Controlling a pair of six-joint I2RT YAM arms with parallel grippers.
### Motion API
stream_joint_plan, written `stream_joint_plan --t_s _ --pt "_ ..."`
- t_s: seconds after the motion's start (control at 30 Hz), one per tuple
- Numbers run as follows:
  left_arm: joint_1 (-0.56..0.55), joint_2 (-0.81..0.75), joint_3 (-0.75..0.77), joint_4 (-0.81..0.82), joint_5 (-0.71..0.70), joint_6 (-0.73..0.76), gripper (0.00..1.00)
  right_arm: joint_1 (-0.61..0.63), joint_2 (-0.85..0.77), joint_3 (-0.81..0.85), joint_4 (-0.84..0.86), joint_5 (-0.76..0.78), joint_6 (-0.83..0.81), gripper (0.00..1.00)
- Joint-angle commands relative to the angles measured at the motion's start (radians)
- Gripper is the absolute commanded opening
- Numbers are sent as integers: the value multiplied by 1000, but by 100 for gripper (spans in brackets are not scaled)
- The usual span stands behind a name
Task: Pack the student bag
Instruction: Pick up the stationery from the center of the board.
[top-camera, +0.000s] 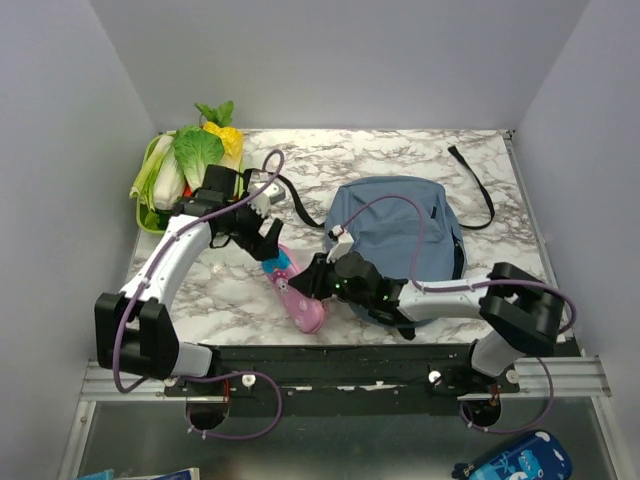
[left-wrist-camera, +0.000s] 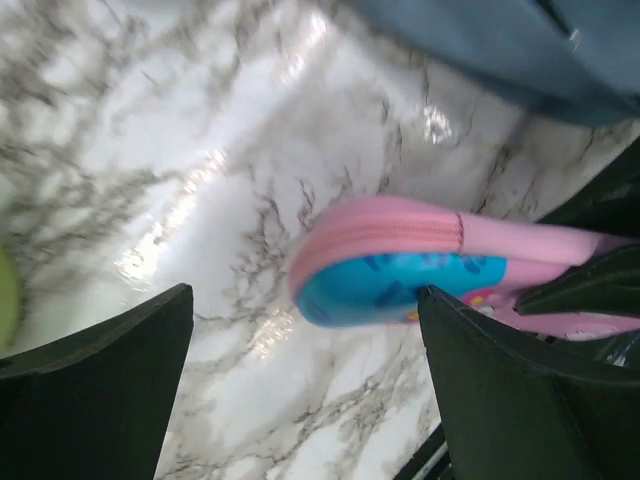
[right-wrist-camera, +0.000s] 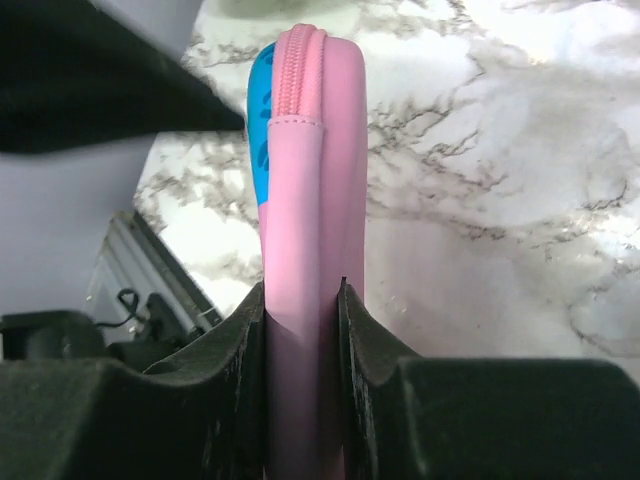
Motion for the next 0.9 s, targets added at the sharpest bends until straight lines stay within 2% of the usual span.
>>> stream_joint_plan --t_s 0.0,0.1,0.2,0.23,0.27,0.3,0.37,0.43,0.5,0.53,0.67,0.73,0.87 --pt "28 -70 134 -24 91 26 99 46 -147 -29 -50 -35 -43 15" --pt "30 -78 168 -36 93 23 99 46 -319 3 -220 25 -128 15" --pt "1 -74 193 -70 191 29 99 49 -537 36 -467 161 -178 13" --pt "-27 -77 196 -79 215 37 99 49 -595 40 -606 204 -180 12" --pt "-59 -93 191 -73 214 40 99 50 -728 43 -664 288 -180 12" --pt "-109 -102 172 -64 199 41 99 51 -790 51 -722 330 -175 11" --pt "-257 -130 141 8 145 31 99 49 -963 72 -900 455 -154 11" --pt "-373 -133 107 62 122 6 99 51 -1058 118 -1077 542 -104 10" --pt "-430 -104 107 119 104 -3 99 50 -1153 152 -1193 655 -53 9" --pt "-461 -88 113 131 104 -5 99 49 -1172 184 -1295 680 -9 8" --pt "-635 10 138 192 76 5 99 49 -1183 272 -1495 760 72 8" --pt "-685 50 159 212 24 15 99 51 -1156 307 -1599 787 122 7" --pt "-782 145 193 269 -41 35 99 51 -1164 367 -1631 824 107 6"
